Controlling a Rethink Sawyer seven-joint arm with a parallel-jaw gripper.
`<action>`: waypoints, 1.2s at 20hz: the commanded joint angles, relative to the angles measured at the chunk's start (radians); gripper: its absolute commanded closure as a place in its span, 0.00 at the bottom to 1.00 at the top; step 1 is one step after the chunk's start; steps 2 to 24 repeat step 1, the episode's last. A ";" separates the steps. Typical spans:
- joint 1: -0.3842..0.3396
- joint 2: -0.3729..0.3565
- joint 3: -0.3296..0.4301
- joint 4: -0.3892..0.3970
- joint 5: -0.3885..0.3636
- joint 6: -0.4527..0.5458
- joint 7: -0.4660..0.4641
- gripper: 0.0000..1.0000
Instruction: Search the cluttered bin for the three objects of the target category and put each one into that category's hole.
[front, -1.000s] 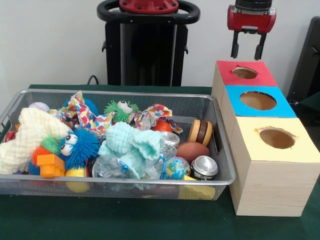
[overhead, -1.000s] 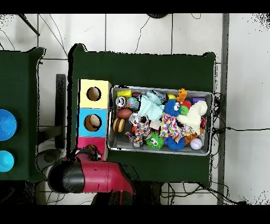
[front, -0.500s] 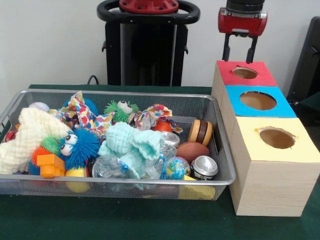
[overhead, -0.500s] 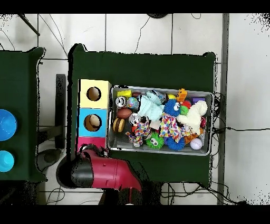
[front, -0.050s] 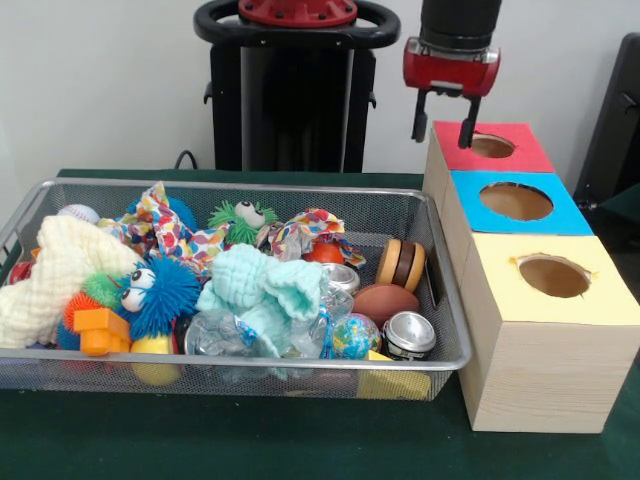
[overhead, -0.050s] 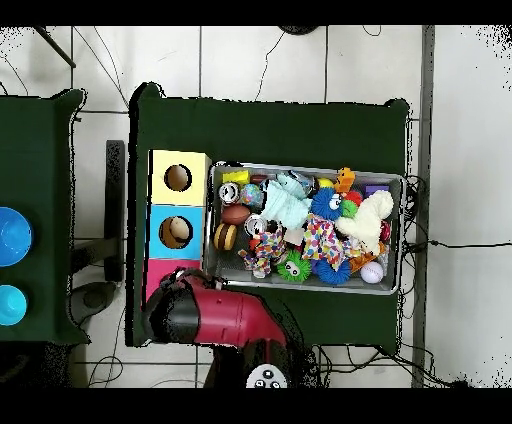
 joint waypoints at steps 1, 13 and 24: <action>-0.023 0.087 0.022 -0.086 -0.067 -0.063 0.077 0.00; -0.023 0.087 0.022 -0.086 -0.067 -0.063 0.077 0.00; -0.023 0.087 0.022 -0.086 -0.067 -0.063 0.077 0.00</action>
